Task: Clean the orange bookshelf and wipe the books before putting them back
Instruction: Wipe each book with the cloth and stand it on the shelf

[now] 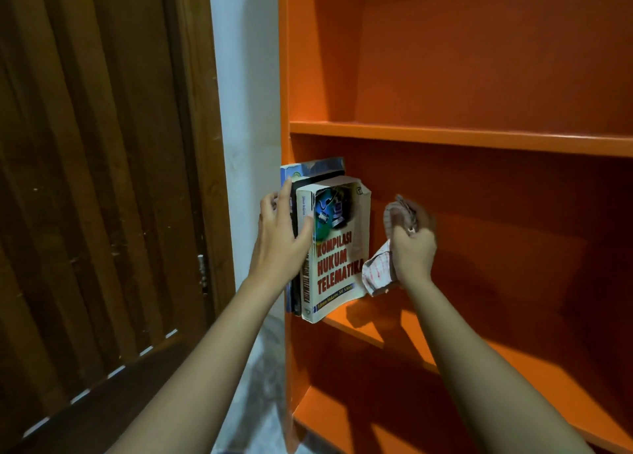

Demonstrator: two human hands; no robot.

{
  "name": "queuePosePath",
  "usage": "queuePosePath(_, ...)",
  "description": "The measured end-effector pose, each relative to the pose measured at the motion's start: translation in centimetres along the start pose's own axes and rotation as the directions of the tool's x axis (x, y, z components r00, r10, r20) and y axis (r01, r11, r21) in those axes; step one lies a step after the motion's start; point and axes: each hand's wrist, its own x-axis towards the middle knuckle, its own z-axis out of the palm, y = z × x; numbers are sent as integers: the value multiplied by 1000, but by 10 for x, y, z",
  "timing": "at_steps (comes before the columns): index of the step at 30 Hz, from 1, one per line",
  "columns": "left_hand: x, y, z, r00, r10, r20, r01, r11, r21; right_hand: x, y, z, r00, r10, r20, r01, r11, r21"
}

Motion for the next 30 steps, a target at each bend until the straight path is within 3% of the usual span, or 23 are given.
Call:
queuePosePath(5, -4, 7, -49, 999, 42, -8, -40, 989, 144, -26, -56, 3, 968, -222, 116, 227, 973, -32)
queuePosePath(10, -25, -15, -96, 998, -1, 56, -16, 956, 294, -73, -90, 36, 855, -424, 299, 443, 897, 6)
queuePosePath(13, -50, -48, -116, 991, -98, 91, 57, 925, 376, -107, -79, 66, 797, -385, 465, 455, 890, -43)
queuePosePath(18, -111, -124, -130, 938, -328, 109, 254, 869, 425, -179, -28, 113, 722, -137, 678, 310, 940, -140)
queuePosePath(20, -141, -161, -129, 886, -447, 125, 354, 824, 442, -211, 1, 128, 673, -52, 738, 260, 951, -170)
queuePosePath(24, -208, -238, -127, 699, -696, 162, 563, 676, 475, -271, 74, 148, 544, 152, 826, 140, 953, -267)
queuePosePath(30, -301, -328, -119, 406, -889, 210, 762, 456, 460, -340, 174, 167, 345, 414, 842, -10, 899, -437)
